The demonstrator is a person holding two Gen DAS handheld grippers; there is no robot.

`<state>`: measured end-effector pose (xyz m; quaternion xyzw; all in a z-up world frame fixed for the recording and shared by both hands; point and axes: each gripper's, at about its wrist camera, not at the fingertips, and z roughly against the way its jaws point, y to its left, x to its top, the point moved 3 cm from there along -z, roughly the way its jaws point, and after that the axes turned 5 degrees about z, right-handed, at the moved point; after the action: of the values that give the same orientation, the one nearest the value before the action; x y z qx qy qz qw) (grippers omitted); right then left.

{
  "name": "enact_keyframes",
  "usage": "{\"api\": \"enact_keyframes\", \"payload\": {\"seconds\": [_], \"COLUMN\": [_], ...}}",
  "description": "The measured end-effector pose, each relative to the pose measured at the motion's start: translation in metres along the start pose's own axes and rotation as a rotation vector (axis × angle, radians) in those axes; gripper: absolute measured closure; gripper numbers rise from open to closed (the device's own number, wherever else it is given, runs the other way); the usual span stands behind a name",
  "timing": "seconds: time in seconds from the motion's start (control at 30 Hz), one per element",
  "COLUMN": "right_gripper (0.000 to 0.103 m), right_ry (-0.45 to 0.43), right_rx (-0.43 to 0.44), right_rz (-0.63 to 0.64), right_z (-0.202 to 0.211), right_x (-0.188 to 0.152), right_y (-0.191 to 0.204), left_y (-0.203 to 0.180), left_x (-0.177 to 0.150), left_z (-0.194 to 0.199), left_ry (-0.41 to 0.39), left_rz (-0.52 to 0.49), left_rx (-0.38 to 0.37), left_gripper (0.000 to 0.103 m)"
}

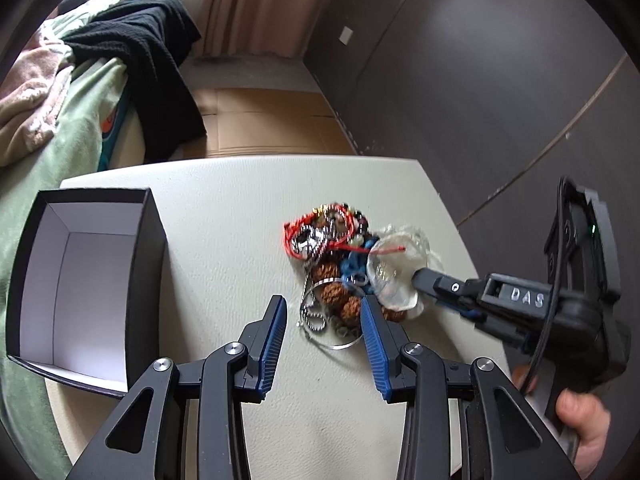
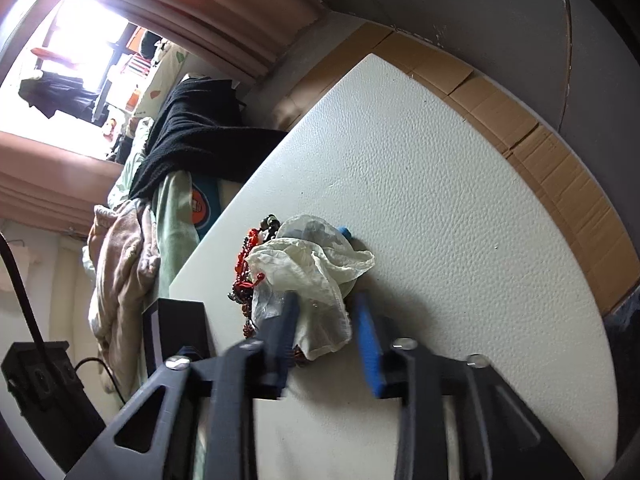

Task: Organize jewelry
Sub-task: 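Grasp the clear plastic bag on the jewelry pile with the right gripper, then grasp the silver hoop earring with the left gripper while the right gripper holds the bag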

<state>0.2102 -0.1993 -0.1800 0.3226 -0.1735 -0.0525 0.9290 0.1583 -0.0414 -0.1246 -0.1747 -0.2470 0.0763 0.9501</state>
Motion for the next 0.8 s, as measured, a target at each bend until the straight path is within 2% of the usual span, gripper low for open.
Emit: {"api": "enact_keyframes", "payload": {"seconds": [0.03, 0.13, 0.23, 0.5, 0.8], "right_gripper": [0.098, 0.1, 0.1, 0.1, 0.1], "right_ry": [-0.004, -0.033, -0.054, -0.139, -0.147], "right_rx": [0.004, 0.003, 0.036, 0.033, 0.055], "right_rz": [0.001, -0.007, -0.01, -0.016, -0.026], "right_z": [0.0, 0.008, 0.019, 0.06, 0.075], "right_x": [0.0, -0.001, 0.0, -0.002, -0.006], "right_y": [0.0, 0.0, 0.003, 0.006, 0.004], "left_y": [-0.001, -0.009, -0.014, -0.02, -0.034], "left_x": [-0.002, -0.011, -0.019, -0.02, -0.027], "left_z": [-0.001, -0.006, -0.013, -0.02, -0.04], "left_ry": [0.005, 0.016, 0.042, 0.049, 0.068], "left_rz": [-0.016, -0.081, -0.125, -0.165, -0.229], "left_rx": [0.005, 0.03, 0.031, 0.056, 0.085], "left_gripper": [0.063, 0.063, 0.063, 0.063, 0.063]}}
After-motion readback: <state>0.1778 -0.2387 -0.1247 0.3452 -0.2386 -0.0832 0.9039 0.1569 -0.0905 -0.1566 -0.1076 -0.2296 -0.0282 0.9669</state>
